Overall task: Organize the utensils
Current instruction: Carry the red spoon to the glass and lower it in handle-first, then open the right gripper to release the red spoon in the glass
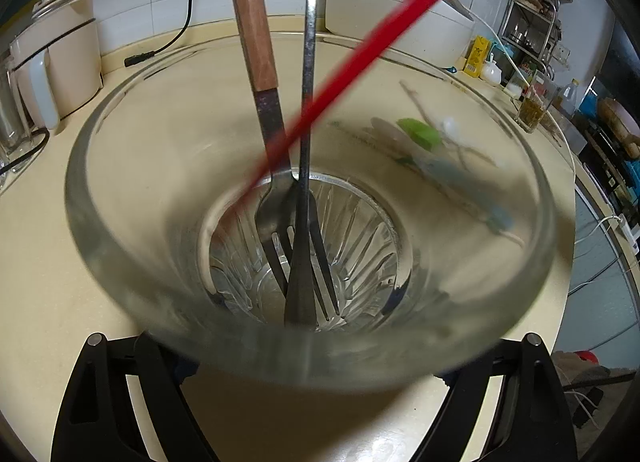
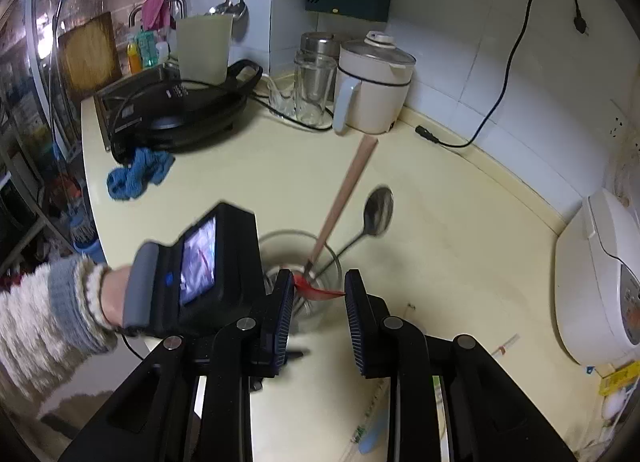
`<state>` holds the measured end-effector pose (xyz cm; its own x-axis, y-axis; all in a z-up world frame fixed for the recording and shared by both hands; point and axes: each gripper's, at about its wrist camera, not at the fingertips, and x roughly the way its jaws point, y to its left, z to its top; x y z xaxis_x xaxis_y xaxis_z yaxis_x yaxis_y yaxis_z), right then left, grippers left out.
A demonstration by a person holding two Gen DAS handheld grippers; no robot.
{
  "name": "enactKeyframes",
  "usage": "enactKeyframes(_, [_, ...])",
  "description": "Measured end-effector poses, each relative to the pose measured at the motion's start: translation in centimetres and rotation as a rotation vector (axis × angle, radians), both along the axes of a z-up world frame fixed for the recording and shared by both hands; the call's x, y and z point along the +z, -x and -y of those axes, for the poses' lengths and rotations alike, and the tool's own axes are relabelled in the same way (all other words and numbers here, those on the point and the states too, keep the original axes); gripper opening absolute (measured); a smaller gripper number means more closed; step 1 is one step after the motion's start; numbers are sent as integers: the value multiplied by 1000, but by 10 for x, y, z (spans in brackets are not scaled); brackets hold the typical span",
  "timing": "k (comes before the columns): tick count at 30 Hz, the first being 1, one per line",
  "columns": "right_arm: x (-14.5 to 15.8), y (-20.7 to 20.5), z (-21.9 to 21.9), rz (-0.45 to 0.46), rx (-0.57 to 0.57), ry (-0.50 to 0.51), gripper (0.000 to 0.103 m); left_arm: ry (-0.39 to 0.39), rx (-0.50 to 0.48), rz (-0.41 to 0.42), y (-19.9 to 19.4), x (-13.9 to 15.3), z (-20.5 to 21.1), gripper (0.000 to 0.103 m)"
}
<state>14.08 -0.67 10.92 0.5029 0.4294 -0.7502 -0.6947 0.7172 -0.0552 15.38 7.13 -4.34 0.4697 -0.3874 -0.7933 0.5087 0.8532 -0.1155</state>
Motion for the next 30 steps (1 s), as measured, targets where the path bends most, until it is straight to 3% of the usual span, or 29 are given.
enactKeyframes(13, [9,-22,-21,16,-87,-88,26,1,-1,0,0,0,0,89])
enactKeyframes(21, [18,-9,14,61,-156,-201,26,4,-2,-2,0,1,-1,89])
enactKeyframes(30, [2,11,70,28,-231,-339,26,-2,-1,0,0,1,-2,90])
